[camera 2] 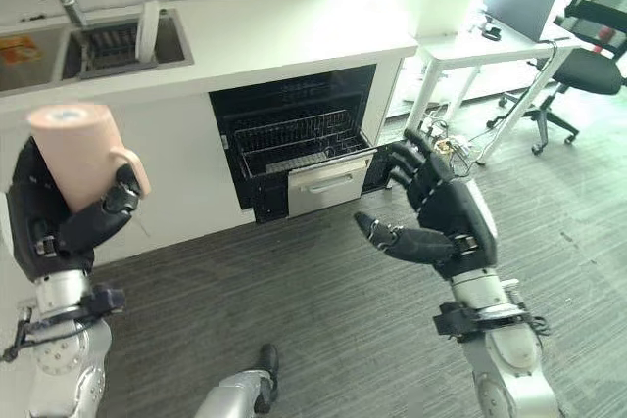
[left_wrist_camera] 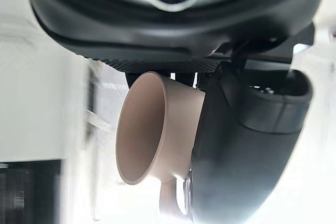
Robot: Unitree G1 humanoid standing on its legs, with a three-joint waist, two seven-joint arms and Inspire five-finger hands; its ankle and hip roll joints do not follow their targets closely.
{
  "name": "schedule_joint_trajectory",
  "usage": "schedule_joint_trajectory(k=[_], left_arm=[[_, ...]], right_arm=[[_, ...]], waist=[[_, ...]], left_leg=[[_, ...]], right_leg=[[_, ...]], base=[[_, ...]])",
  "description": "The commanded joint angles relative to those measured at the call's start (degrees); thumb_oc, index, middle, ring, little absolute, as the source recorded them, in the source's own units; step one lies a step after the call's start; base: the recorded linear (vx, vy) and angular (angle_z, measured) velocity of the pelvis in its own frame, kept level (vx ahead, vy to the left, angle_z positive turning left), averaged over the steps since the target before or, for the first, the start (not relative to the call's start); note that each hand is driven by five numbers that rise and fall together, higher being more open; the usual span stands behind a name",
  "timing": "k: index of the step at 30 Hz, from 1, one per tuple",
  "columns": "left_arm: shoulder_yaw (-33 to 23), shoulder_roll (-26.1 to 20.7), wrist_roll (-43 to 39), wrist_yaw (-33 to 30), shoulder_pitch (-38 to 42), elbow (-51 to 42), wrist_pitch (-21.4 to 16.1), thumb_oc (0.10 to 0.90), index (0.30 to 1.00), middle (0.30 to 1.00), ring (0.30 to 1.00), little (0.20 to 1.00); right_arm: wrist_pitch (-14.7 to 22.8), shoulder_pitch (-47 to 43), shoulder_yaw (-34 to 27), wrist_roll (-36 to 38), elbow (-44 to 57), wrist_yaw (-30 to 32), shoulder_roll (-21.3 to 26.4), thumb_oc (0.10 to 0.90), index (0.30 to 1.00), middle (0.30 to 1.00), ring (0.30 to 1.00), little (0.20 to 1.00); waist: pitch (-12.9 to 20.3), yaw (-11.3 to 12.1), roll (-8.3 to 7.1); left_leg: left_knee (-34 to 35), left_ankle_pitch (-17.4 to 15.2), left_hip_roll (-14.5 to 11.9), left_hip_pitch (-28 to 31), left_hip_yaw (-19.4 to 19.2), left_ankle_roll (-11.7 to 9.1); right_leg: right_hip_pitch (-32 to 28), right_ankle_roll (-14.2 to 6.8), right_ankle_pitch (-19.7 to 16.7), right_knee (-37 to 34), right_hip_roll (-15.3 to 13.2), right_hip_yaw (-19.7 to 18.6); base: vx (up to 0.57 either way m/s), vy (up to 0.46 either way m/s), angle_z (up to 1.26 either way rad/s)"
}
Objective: Place the dishes in the dishwasher.
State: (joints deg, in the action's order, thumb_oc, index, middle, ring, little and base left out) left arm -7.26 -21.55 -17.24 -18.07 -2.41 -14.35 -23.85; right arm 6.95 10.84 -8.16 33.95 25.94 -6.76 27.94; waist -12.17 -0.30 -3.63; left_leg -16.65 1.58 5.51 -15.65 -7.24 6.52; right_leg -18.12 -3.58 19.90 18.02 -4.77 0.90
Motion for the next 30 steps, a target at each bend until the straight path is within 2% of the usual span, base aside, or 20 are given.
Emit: schedule_joint_trajectory(k=[1,3,4,5,7,8,9,12,14,15,18,20,21,22,23,24,25,26,28,30], left_arm=[[-0.7,-3.4,0.8,2.8,1.3,-6.5,-4.8,0.4,0.3,0.3,0.3,0.3],[-0.4,-3.3,1.5,3.0,1.6,-6.2,-5.2,0.4,0.3,0.3,0.3,0.3],[-0.4,-3.3,2.1,2.4,2.1,-6.4,-5.1,0.4,0.3,0.3,0.3,0.3],[-0.7,-3.7,2.5,1.9,2.6,-6.7,-4.8,0.4,0.3,0.3,0.3,0.3],[-0.8,-4.1,2.7,2.0,3.6,-7.0,-4.5,0.4,0.3,0.3,0.3,0.3],[-0.7,-4.2,3.1,1.9,4.1,-7.0,-4.4,0.4,0.3,0.3,0.3,0.3],[0.3,-4.2,4.5,1.1,4.9,-6.9,-4.2,0.4,0.3,0.3,0.3,0.3],[1.4,-4.6,7.0,-2.3,6.1,-6.8,-3.7,0.4,0.3,0.3,0.3,0.3],[1.3,-5.6,6.3,-3.1,6.7,-6.6,-3.6,0.4,0.3,0.3,0.3,0.3],[0.6,-6.1,6.5,-3.7,7.2,-7.1,-2.9,0.4,0.3,0.3,0.3,0.3],[0.4,-5.9,6.6,-5.4,7.1,-7.2,-2.0,0.4,0.3,0.3,0.3,0.3],[0.4,-4.6,-2.7,-1.3,5.4,-7.2,-0.9,0.4,0.3,0.3,0.3,0.3],[0.4,-3.7,-3.5,0.4,4.5,-7.1,-1.0,0.4,0.3,0.3,0.3,0.3],[1.4,-2.6,-1.3,1.9,3.6,-7.0,-2.6,0.4,0.3,0.3,0.3,0.3],[1.8,-2.4,-1.7,1.7,3.3,-6.8,-3.0,0.4,0.3,0.3,0.3,0.3],[0.7,-2.2,-3.5,2.8,1.1,-7.6,-3.9,0.4,0.3,0.3,0.3,0.3],[0.6,-2.1,-3.4,3.1,0.9,-7.7,-4.0,0.4,0.3,0.3,0.3,0.3],[0.9,-1.5,-1.4,4.4,0.3,-8.3,-4.1,0.4,0.3,0.3,0.3,0.3],[1.8,-1.2,0.0,3.4,0.1,-8.5,-4.0,0.4,0.3,0.3,0.3,0.3],[2.2,-1.3,-0.7,3.0,0.0,-8.1,-4.4,0.4,0.3,0.3,0.3,0.3]], right_arm=[[2.7,-6.6,-1.0,4.8,1.0,-0.2,-4.1,0.8,0.9,0.9,0.9,0.9],[2.2,-7.0,-0.2,4.3,0.8,-1.6,-5.5,0.8,0.9,0.9,0.9,0.9],[2.0,-7.5,0.9,3.2,0.7,-2.6,-6.2,0.8,0.9,0.9,0.9,0.9],[2.1,-8.1,1.6,3.8,-0.1,-3.0,-6.3,0.8,0.9,0.9,0.9,0.9],[3.0,-8.7,1.9,5.0,-0.8,-2.7,-5.9,0.8,0.9,0.9,0.9,0.9],[3.5,-8.8,1.8,5.8,-0.9,-3.1,-5.4,0.8,0.9,0.9,0.9,0.9],[3.9,-8.8,2.0,6.7,-0.5,-3.7,-5.0,0.8,0.9,0.9,0.9,0.9],[1.3,-10.4,3.3,6.8,0.8,-3.2,-5.8,0.8,0.9,0.9,0.9,0.9],[-0.4,-11.2,4.0,6.6,1.2,-2.2,-5.7,0.8,0.9,0.9,0.9,0.9],[-2.5,-13.0,4.7,7.9,1.0,-2.4,-4.6,0.8,0.9,0.9,0.9,0.9],[-4.3,-15.5,5.8,8.6,0.3,-2.0,-2.9,0.8,0.9,0.9,0.9,0.9],[-3.7,-14.6,5.9,7.9,-0.8,-2.3,-2.7,0.8,0.9,0.9,0.9,0.9],[-3.4,-13.7,5.8,7.8,-0.7,-2.4,-2.9,0.8,0.9,0.9,0.9,0.9],[-2.0,-11.5,4.3,6.8,-0.8,-2.5,-2.8,0.8,0.9,0.9,0.9,0.9],[-1.6,-10.8,3.7,6.7,-0.9,-2.2,-2.2,0.8,0.9,0.9,0.9,0.9],[-1.8,-10.7,3.0,7.7,-1.1,-0.1,-1.1,0.8,0.9,0.9,0.9,0.9],[-1.9,-10.7,3.0,7.7,-1.1,0.1,-1.2,0.8,0.9,0.9,0.9,0.9],[-1.5,-10.6,3.7,6.7,-0.8,1.3,-2.2,0.8,0.9,0.9,0.9,0.9],[-1.0,-10.1,5.4,4.2,-0.2,2.1,-3.3,0.8,0.9,0.9,0.9,0.9],[-0.3,-9.4,7.1,0.3,0.2,2.9,-3.5,0.8,0.9,0.9,0.9,0.9]], waist=[[5.8,2.3,0.54],[5.1,2.1,1.23],[4.4,2.0,1.58],[4.2,2.5,1.5],[3.5,2.8,0.65],[3.0,2.8,0.0],[2.2,1.4,-0.68],[2.3,0.0,-0.29],[1.9,0.0,-0.39],[1.7,0.8,-0.7],[2.4,0.8,-0.51],[2.9,1.1,0.4],[2.9,1.0,0.57],[2.6,-0.1,0.57],[2.3,0.1,0.73],[1.4,1.2,1.68],[1.3,1.4,1.7],[1.2,2.1,2.71],[1.1,3.0,3.66],[1.1,4.2,4.08]], left_leg=[[-0.5,-6.4,-6.6,1.3,3.2,-6.8],[-0.5,-7.2,-7.1,3.5,4.0,-6.4],[-0.5,-8.3,-7.5,5.4,4.0,-6.2],[-0.5,-8.7,-8.8,6.8,4.0,-6.9],[-0.5,-9.5,-10.0,7.7,5.0,-8.1],[-0.5,-10.0,-10.4,8.0,5.5,-8.8],[-0.5,-11.6,-11.3,8.9,7.8,-10.1],[-0.5,-14.4,-13.8,10.7,10.2,-11.6],[-0.5,-15.6,-15.5,11.8,12.2,-12.5],[-0.5,-14.2,-20.3,13.0,12.7,-14.9],[-0.5,-11.8,-24.5,14.4,11.5,-16.9],[-0.5,-1.9,-26.9,14.4,8.9,-17.3],[-0.5,2.1,-28.2,13.8,6.8,-17.2],[-0.5,5.6,-29.6,12.7,-2.6,-16.8],[-0.5,4.5,-27.9,12.7,-3.3,-16.8],[-0.5,-1.3,-18.9,10.5,-3.3,-14.6],[-0.5,-1.4,-18.2,10.0,-3.6,-14.3],[-0.5,-4.2,-14.9,6.7,-5.3,-13.2],[-0.5,-5.0,-13.2,2.8,-5.4,-12.6],[-0.5,-2.9,-13.2,-1.1,-3.9,-12.9]], right_leg=[[8.7,-7.5,-20.4,-0.8,1.4,5.8],[11.1,-8.2,-24.2,5.9,1.2,7.8],[15.7,-8.2,-25.0,10.2,-0.3,9.6],[17.2,-7.3,-24.0,6.2,-3.7,12.0],[17.6,-6.7,-22.3,-0.8,-6.7,12.8],[20.1,-6.6,-19.5,-0.8,-9.3,11.7],[26.2,-8.0,-19.9,-0.8,-13.3,5.3],[32.7,-10.0,-22.5,-0.8,-15.6,-2.1],[33.5,-10.7,-23.2,-0.8,-15.5,-3.4],[32.6,-11.4,-21.3,-0.8,-15.6,0.1],[32.9,-10.9,-19.7,-0.8,-13.7,3.0],[30.8,-8.5,-17.7,-0.8,-11.5,5.2],[29.7,-7.5,-16.7,-0.8,-10.8,6.5],[27.4,-5.2,-14.7,-0.8,-10.2,10.3],[26.3,-4.9,-13.8,-0.8,-10.0,11.3],[24.7,-4.7,-12.7,-0.8,-7.7,11.3],[24.8,-4.6,-12.9,-0.8,-7.6,11.3],[23.8,-4.4,-12.2,-0.8,-5.6,11.7],[22.5,-4.0,-11.3,-0.8,-3.5,11.7],[20.9,-3.1,-9.7,-0.8,-0.9,11.0]], base=[[0.36,0.125,0.51],[0.27,0.091,0.37],[0.24,-0.12,0.22],[0.27,-0.299,0.19],[0.18,-0.445,0.1],[0.24,-0.634,0.09],[0.28,-0.65,0.04],[0.32,-0.579,0.7],[0.34,-0.732,0.73],[0.25,-0.818,0.71],[0.16,-0.639,0.39],[0.16,-0.491,0.34],[0.15,-0.671,0.44],[0.15,-0.641,0.68],[0.26,-0.709,1.92],[0.19,-0.366,1.61],[0.24,-0.316,1.09],[0.11,-0.097,-0.56],[0.24,-0.09,-0.08],[0.31,-0.038,0.26]])
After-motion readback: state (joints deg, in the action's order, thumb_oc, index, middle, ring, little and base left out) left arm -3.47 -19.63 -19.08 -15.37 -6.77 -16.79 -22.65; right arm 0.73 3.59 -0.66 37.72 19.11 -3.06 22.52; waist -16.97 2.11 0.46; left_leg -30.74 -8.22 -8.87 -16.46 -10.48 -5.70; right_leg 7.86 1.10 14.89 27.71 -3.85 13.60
